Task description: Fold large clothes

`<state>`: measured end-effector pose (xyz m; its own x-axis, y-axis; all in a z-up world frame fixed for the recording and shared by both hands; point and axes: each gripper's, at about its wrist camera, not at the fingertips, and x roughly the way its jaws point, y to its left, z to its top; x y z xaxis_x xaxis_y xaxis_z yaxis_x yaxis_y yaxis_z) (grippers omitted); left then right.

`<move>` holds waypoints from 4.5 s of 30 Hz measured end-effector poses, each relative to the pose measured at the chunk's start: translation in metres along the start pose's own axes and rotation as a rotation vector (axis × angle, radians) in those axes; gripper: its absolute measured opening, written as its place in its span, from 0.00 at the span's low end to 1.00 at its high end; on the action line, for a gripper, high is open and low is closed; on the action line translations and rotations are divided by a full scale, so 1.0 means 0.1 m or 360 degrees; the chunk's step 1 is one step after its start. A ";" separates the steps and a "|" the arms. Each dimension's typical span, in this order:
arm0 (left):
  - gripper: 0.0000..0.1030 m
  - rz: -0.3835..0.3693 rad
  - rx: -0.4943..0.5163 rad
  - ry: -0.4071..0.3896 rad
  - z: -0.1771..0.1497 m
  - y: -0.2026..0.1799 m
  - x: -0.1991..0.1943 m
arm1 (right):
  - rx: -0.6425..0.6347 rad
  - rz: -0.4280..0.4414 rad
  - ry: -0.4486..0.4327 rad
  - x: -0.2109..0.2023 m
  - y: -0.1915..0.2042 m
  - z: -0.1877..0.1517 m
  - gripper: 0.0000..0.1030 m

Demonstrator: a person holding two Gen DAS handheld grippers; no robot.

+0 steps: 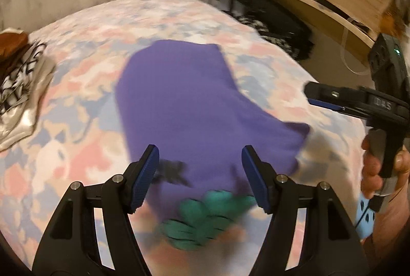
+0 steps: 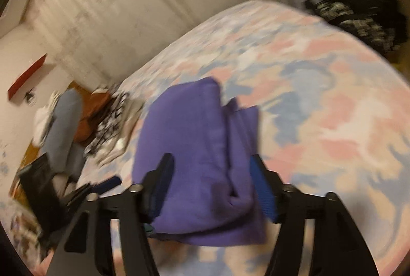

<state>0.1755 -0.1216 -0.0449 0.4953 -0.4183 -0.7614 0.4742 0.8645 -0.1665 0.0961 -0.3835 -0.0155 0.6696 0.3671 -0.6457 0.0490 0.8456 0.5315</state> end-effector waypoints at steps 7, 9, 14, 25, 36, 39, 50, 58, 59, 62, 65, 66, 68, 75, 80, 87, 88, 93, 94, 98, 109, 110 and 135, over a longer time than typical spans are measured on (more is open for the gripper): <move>0.62 0.0032 -0.0142 0.0153 0.19 0.55 0.36 | 0.0033 0.0123 0.0322 0.72 -0.06 0.42 0.65; 0.62 -0.0054 -0.0186 0.0193 0.22 0.67 0.47 | 0.0076 0.0170 0.0398 0.96 -0.14 0.49 0.65; 0.68 -0.0163 -0.0214 0.0232 0.28 0.74 0.71 | 0.0152 0.0225 0.0478 1.37 -0.31 0.59 0.65; 0.76 -0.0212 -0.0152 0.0247 0.38 0.72 0.95 | 0.0159 0.0422 0.0579 1.96 -0.41 0.56 0.56; 0.76 0.0000 0.0055 0.0288 0.45 0.25 1.01 | -0.0166 0.0183 0.0207 0.77 -0.09 0.51 0.10; 0.85 0.0142 0.0129 0.0293 0.43 0.04 1.10 | -0.0214 0.0042 0.0209 0.72 -0.06 0.43 0.10; 1.00 0.0310 0.0202 0.0325 0.35 -0.19 1.44 | -0.0017 -0.0186 0.0392 1.48 -0.37 0.20 0.10; 0.99 0.0225 0.0131 0.0297 0.38 -0.04 1.31 | 0.0039 -0.0151 0.0409 1.41 -0.33 0.19 0.12; 0.99 0.0212 0.0111 0.0296 0.39 -0.02 1.26 | 0.0046 -0.0142 0.0414 1.36 -0.31 0.21 0.16; 0.97 0.0183 0.0066 0.0266 0.39 0.04 1.06 | 0.0072 -0.0102 0.0410 1.13 -0.26 0.23 0.27; 0.96 0.0152 0.0024 0.0234 0.33 0.06 0.82 | 0.0017 -0.0055 0.0397 0.85 -0.17 0.17 0.38; 0.96 0.0146 0.0015 0.0223 0.30 0.07 0.74 | -0.0009 -0.0056 0.0401 0.77 -0.14 0.13 0.38; 0.96 0.0140 -0.0009 0.0201 0.21 0.08 0.60 | -0.0038 -0.0041 0.0431 0.65 -0.10 0.04 0.38; 0.82 0.0147 -0.0160 0.0230 -0.22 0.19 0.41 | -0.0162 -0.0126 0.0549 0.52 -0.08 -0.44 0.37; 0.71 0.0102 -0.0236 0.0238 -0.39 0.23 0.38 | -0.0222 -0.0132 0.0564 0.41 0.02 -0.71 0.19; 0.71 0.0012 -0.0337 0.0219 -0.61 0.31 0.50 | -0.0158 -0.0190 0.0564 0.48 -0.07 -1.00 0.18; 0.71 0.0005 -0.0357 0.0212 -0.61 0.32 0.49 | -0.0140 -0.0190 0.0555 0.47 -0.07 -1.01 0.18; 0.72 0.0036 -0.0401 0.0183 -0.61 0.33 0.42 | -0.0196 -0.0230 0.0488 0.29 0.08 -1.04 0.20; 0.72 0.0051 -0.0400 0.0177 -0.61 0.31 0.40 | -0.0195 -0.0235 0.0481 0.28 0.07 -1.03 0.20; 0.72 0.0072 -0.0435 0.0177 -0.59 0.31 0.32 | -0.0156 -0.0254 0.0432 0.15 0.13 -1.01 0.23; 0.72 0.0033 -0.0467 0.0172 -0.57 0.27 0.04 | -0.0153 -0.0225 0.0319 -0.33 0.46 -1.00 0.68; 0.72 0.0030 -0.0463 0.0167 -0.57 0.26 0.02 | -0.0162 -0.0218 0.0307 -0.39 0.50 -1.00 0.71; 0.78 0.0008 -0.0377 0.0264 -0.50 0.23 -0.25 | -0.0407 -0.0210 0.0346 -0.87 0.94 -0.78 0.85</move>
<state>0.1369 -0.0774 -0.0609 0.3620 -0.3797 -0.8513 0.2795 0.9155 -0.2895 -0.0154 -0.3062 0.0482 0.4950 0.2986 -0.8160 -0.0810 0.9508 0.2989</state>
